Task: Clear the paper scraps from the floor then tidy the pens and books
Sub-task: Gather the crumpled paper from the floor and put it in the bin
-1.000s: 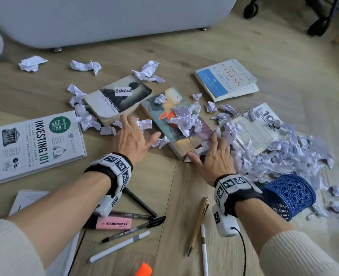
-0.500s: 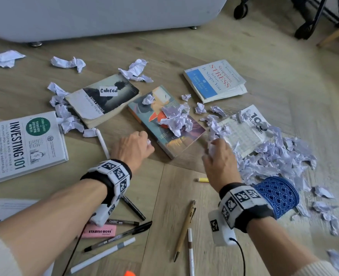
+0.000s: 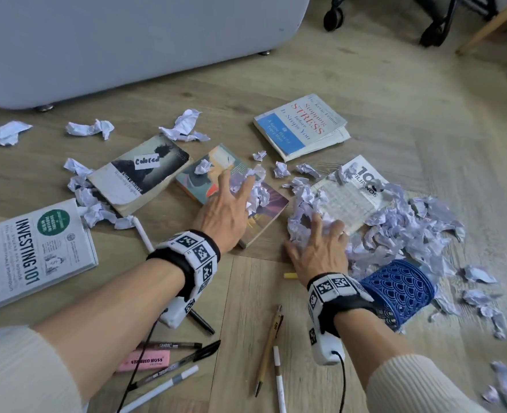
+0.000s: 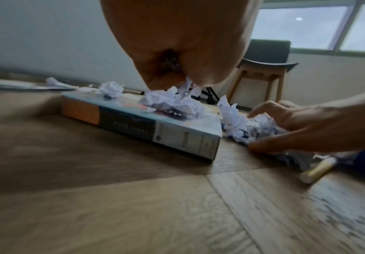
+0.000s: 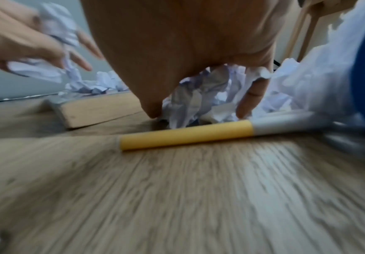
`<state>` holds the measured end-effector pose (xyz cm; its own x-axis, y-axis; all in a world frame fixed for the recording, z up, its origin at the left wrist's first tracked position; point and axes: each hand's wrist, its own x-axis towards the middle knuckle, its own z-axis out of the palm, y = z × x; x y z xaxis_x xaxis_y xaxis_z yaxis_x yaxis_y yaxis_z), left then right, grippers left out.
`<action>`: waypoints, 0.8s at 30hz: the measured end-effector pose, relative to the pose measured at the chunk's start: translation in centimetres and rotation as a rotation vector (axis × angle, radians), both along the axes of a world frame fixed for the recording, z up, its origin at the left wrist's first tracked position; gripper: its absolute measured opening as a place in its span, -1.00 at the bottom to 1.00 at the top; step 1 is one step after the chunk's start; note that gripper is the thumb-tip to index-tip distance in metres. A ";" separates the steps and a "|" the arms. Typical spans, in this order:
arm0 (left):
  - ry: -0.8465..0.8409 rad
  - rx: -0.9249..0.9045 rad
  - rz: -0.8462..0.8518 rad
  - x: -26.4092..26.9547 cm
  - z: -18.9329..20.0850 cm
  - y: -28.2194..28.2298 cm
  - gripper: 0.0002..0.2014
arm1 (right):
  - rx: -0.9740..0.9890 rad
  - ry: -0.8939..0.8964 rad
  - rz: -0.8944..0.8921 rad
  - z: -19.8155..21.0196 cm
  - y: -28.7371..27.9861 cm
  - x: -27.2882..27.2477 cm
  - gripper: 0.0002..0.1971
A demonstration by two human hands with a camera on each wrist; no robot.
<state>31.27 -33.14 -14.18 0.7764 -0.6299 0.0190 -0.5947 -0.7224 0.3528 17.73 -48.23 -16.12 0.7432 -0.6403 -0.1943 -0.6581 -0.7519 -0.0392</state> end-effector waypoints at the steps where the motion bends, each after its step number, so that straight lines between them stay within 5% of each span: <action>1: -0.008 0.042 -0.006 0.0 0.0 -0.4 -0.34 | -0.001 0.005 0.036 0.1 0.2 0.3 -0.18; 5: -0.018 0.237 -0.069 0.2 -1.2 -1.7 -0.36 | -0.045 0.084 0.189 -0.9 0.5 1.5 -0.16; 13: -0.096 0.293 -0.098 -0.8 -0.9 -0.2 -0.81 | 0.068 -0.007 0.338 -1.0 1.2 1.3 -0.61; 20: 0.048 0.288 -0.124 -1.3 0.0 1.8 -0.83 | 0.358 0.007 0.258 -0.5 1.3 1.3 -0.72; 24: 0.096 0.196 -0.070 -1.8 2.5 5.4 -0.80 | 0.438 -0.157 0.221 2.5 2.2 1.8 -0.74</action>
